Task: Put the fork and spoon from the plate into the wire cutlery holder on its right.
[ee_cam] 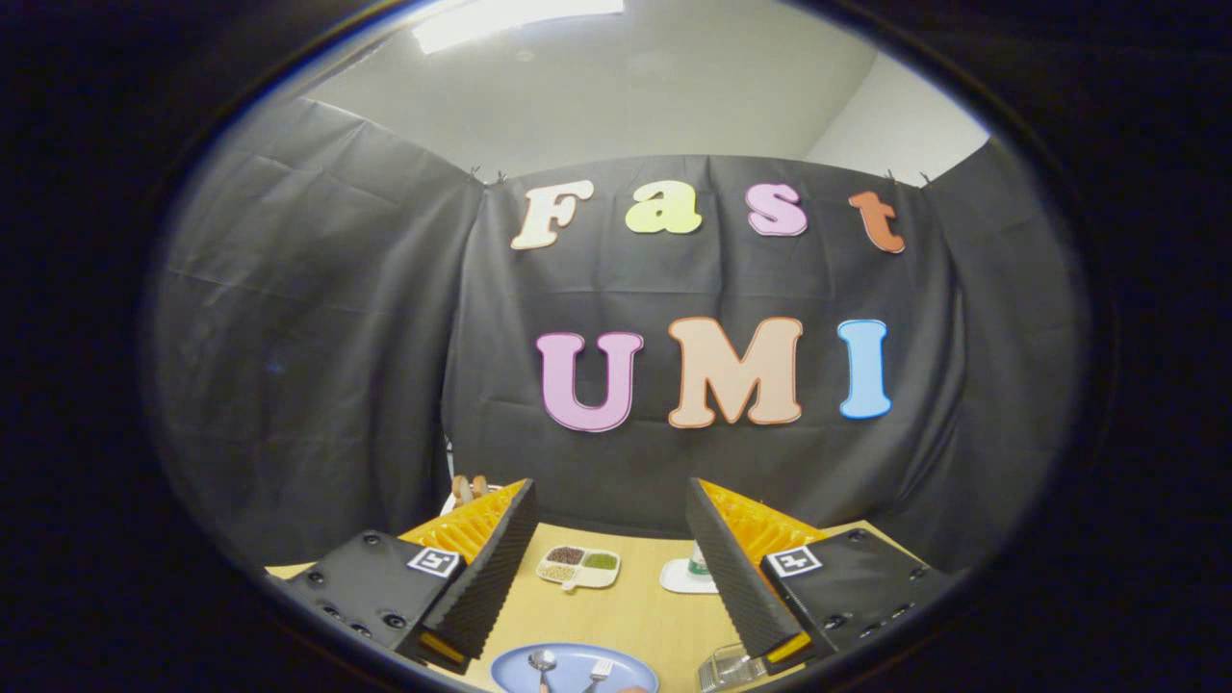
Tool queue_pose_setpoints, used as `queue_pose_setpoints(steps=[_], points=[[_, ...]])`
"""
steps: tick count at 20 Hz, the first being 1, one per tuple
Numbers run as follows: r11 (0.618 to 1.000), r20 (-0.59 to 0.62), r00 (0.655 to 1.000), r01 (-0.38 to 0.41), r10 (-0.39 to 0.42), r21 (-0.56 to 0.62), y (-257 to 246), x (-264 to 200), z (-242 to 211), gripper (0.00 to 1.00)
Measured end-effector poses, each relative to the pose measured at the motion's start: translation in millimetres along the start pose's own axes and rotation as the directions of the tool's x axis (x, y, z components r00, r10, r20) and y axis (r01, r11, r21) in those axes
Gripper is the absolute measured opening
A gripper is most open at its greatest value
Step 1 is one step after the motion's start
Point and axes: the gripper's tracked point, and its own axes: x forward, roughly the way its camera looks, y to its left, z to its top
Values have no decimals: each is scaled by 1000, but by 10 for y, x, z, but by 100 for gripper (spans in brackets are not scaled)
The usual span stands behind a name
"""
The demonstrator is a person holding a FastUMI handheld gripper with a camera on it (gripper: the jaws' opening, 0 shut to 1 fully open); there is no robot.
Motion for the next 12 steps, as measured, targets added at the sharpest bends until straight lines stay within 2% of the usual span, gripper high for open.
queue_pose_setpoints(steps=[6,12], points=[[999,-128,991,-34,30,-27,53,-8,-499,99],[996,-275,960,-76,60,-51,111,-82,-1073,99]])
